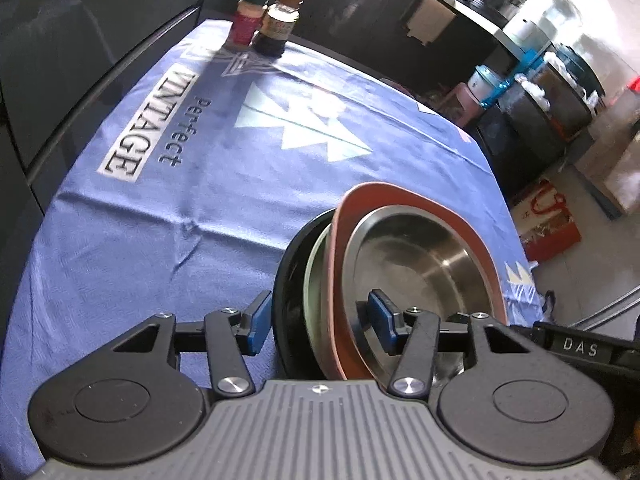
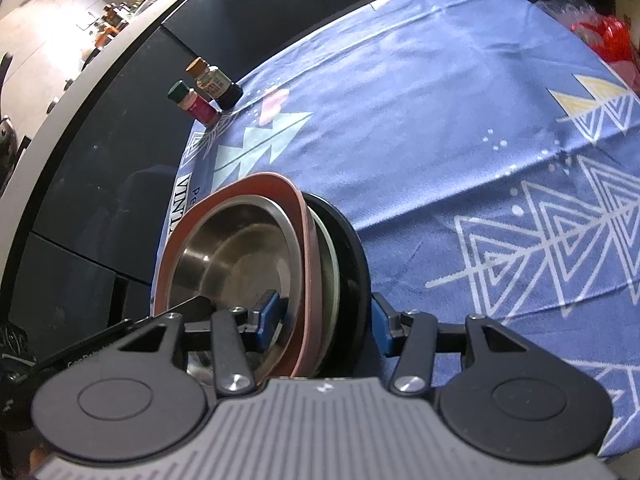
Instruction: Organize plates and bowls
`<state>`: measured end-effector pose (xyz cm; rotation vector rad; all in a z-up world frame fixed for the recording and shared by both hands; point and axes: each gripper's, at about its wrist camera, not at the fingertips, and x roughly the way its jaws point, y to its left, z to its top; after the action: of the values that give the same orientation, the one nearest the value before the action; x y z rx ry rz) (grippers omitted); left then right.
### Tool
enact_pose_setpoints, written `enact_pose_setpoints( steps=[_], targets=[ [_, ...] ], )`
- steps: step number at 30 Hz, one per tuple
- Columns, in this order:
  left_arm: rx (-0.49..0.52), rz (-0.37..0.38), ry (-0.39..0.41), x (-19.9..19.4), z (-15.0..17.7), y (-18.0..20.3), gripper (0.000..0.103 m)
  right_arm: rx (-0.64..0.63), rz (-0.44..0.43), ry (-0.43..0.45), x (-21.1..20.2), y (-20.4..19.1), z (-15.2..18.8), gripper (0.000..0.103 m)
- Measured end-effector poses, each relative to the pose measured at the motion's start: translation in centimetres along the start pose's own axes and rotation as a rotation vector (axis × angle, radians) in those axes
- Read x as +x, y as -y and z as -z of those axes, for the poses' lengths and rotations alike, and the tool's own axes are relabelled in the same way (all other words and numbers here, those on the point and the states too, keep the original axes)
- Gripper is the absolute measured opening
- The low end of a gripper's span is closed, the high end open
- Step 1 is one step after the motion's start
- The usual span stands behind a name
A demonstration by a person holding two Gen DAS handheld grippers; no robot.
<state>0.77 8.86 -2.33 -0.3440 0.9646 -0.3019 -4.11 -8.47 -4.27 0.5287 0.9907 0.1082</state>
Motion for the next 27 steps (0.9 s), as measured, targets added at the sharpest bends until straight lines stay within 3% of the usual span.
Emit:
enact_pose_setpoints(
  steps=[6,27],
  targets=[
    [0.066,-0.017,0.024,-0.5,0.2,1.2,0.048,-0.044,0.032,0.042,-0.4,-0.8,0.0,0.103],
    [0.123,-0.004,0.091,1.0,-3.7,4.0,0.048,-0.061,0.023,0.115,-0.5,-0.3,-4.7,0.103]
  ],
)
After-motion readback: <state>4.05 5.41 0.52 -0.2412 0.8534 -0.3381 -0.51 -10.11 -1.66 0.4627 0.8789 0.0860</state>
